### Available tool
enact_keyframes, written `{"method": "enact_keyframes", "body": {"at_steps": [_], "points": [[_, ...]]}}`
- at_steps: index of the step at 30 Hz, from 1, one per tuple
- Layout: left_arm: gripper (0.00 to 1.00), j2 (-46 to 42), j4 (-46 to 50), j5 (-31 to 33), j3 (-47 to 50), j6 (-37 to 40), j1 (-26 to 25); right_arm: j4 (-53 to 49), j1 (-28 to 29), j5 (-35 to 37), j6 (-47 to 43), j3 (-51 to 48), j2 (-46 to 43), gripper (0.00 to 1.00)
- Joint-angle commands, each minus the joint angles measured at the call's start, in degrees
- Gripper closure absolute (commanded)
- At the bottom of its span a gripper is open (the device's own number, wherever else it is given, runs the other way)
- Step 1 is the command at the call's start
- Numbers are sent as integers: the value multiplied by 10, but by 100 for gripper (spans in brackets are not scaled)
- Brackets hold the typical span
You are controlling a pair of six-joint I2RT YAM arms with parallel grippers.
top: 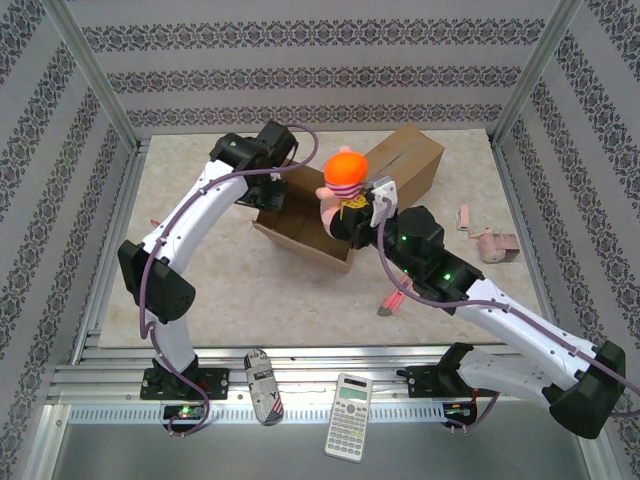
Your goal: Unpack the express box
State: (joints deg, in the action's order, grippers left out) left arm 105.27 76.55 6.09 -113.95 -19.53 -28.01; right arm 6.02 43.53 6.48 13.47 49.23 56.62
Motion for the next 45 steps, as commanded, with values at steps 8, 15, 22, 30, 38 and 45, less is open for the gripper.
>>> {"method": "enact_keyframes", "body": {"at_steps": [8, 15, 22, 30, 38, 45], "points": [[100, -80, -100, -151, 86, -85, 111, -51, -51, 60, 41, 65, -43, 100], [100, -119, -222, -296, 173, -178, 231, -190, -106, 75, 49, 123, -38, 100], [100, -99, -288, -362, 190, -235, 311, -304, -192, 57, 88, 141, -42, 100], [100, -50, -320, -379, 177, -252, 343, -395, -318, 0, 133, 136, -24, 100], [75, -33, -352, -408, 174, -256, 345, -367, -440, -64, 139, 99, 25, 100], [43, -33, -361, -414, 157, -249, 350, -319, -477, -96, 140, 104, 122, 100]]}}
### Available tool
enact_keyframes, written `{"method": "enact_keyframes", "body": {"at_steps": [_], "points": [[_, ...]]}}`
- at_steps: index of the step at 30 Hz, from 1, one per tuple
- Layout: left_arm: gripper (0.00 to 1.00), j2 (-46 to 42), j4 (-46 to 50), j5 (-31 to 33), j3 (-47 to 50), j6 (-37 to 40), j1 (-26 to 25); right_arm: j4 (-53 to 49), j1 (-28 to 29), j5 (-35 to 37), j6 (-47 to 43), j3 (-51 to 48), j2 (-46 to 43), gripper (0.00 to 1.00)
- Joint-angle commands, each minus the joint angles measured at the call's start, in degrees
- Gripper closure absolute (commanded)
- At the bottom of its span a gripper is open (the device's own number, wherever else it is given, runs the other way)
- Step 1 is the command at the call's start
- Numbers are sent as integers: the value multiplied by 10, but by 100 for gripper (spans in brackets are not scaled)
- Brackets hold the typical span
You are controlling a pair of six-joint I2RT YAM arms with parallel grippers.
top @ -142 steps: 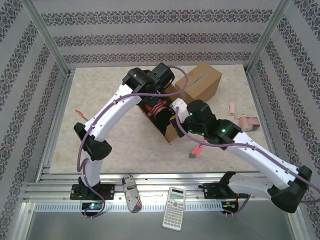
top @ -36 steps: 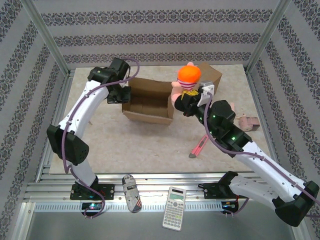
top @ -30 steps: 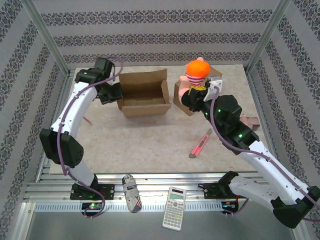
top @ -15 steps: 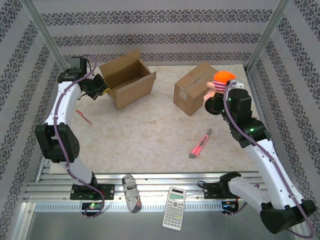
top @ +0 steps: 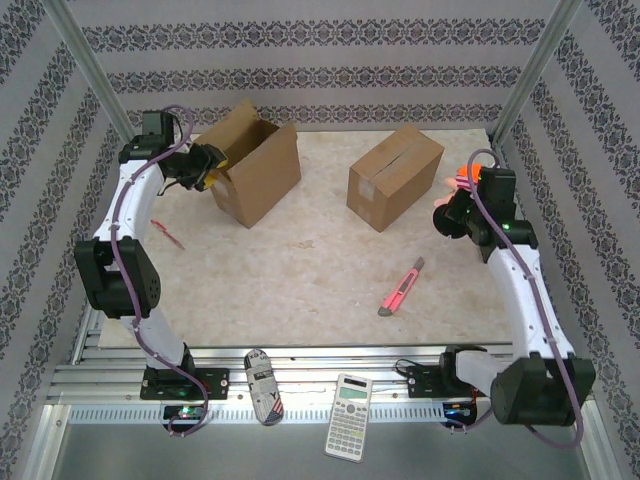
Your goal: Unpack the express box
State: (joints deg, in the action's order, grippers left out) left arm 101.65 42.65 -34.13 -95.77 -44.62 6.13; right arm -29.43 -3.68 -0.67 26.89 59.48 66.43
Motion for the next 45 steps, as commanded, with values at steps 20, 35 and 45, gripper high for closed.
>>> {"method": "enact_keyframes", "body": {"at_steps": [20, 35, 45], "points": [[0, -90, -3, -33, -19, 84, 9, 123, -12, -73, -8, 95, 295, 100], [0, -236, 104, -1, 34, 156, -13, 139, 2, -103, -11, 137, 413, 100], [0, -252, 162, 54, 17, 187, -110, 123, 2, -91, -18, 147, 430, 59]]}}
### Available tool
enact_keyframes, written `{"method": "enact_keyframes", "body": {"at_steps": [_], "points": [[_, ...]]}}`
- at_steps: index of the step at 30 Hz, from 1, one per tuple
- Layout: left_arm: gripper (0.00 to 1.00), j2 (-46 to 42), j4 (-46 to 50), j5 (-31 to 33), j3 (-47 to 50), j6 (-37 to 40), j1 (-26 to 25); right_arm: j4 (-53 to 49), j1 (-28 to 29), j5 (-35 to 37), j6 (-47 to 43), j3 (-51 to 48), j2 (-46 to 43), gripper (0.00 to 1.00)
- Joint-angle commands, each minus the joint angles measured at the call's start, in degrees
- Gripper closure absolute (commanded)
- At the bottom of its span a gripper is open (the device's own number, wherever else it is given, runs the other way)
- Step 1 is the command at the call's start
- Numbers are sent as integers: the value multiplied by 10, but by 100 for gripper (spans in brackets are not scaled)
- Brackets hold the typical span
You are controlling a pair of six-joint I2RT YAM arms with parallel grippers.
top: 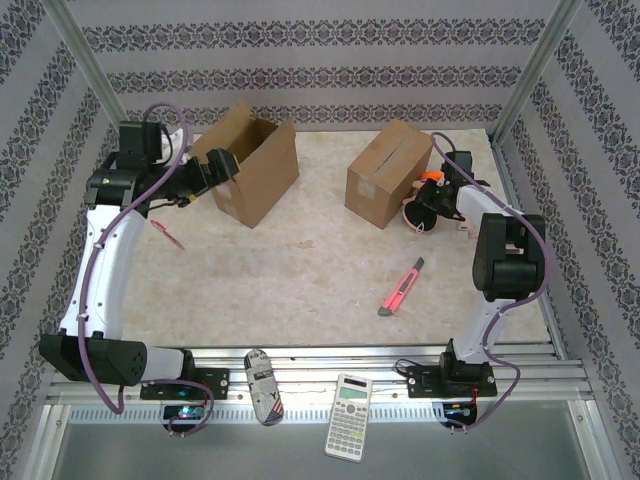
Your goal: Unpack the express box
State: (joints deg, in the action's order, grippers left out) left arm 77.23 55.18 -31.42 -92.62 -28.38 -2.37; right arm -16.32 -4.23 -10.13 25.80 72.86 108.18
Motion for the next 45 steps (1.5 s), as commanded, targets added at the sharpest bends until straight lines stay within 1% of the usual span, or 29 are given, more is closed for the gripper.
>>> {"method": "enact_keyframes", "body": {"at_steps": [1, 8, 9, 11, 17, 20, 25, 29, 35, 41, 45], "points": [[0, -6, 40, 37, -18, 25, -41, -10, 7, 3, -7, 13, 9, 53], [0, 26, 39, 82, -36, 17, -131, -29, 7, 24, -17, 3, -52, 15], [0, 33, 37, 87, -40, 15, -145, -37, 6, 30, -19, 3, -64, 9], [0, 48, 28, 93, -49, 11, -170, -47, 5, 36, -22, 4, -89, 3], [2, 113, -25, 103, -76, -5, -237, -60, 4, 31, -25, 15, -153, 2], [1, 159, -74, 86, -93, -4, -256, -46, 2, 13, -16, 30, -159, 2], [0, 251, -145, 66, -145, 15, -266, -40, -6, -24, -5, 103, -93, 2], [0, 335, -188, 42, -211, 29, -267, -8, -8, -52, 3, 159, -26, 2], [0, 438, -236, 49, -297, 45, -267, 8, -8, -75, 2, 242, 59, 2], [0, 534, -255, 31, -385, 43, -272, 5, -8, -86, -4, 283, 99, 3], [0, 587, -254, 31, -434, 34, -276, 10, -6, -105, 5, 286, 111, 7]]}}
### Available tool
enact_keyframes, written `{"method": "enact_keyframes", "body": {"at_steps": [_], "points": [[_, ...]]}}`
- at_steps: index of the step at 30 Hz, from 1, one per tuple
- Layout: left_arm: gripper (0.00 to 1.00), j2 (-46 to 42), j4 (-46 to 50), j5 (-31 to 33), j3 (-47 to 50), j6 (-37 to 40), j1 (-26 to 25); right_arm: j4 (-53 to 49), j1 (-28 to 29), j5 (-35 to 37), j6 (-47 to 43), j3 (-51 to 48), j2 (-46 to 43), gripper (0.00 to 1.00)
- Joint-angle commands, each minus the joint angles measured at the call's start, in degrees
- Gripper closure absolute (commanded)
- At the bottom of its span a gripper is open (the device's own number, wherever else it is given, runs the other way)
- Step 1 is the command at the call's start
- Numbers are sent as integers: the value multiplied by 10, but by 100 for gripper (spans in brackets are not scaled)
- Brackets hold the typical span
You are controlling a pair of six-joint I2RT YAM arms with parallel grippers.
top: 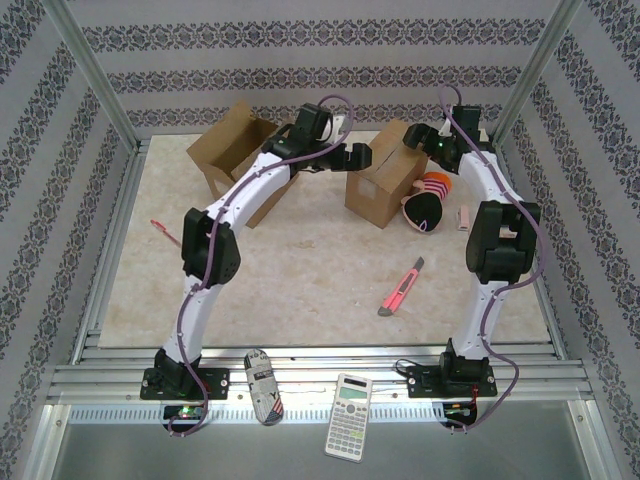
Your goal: Unpack the express box
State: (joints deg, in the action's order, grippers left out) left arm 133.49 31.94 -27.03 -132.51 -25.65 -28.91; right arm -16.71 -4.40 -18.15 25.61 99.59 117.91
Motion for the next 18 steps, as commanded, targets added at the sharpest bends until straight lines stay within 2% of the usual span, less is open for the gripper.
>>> {"method": "enact_keyframes", "body": {"at_steps": [1, 10, 13, 18], "points": [[0, 36, -18, -15, -48, 4, -12, 15, -3, -31, 10, 17, 16, 8], [0, 43, 12, -7, -45, 12, -18, 44, 23, -87, 34, -27, 16, 19], [0, 18, 15, 0, -5, 19, -20, 53, 39, -95, 39, -44, 10, 21], [0, -58, -23, 12, 116, 20, -21, 60, 63, -106, 44, -67, 1, 24]]}}
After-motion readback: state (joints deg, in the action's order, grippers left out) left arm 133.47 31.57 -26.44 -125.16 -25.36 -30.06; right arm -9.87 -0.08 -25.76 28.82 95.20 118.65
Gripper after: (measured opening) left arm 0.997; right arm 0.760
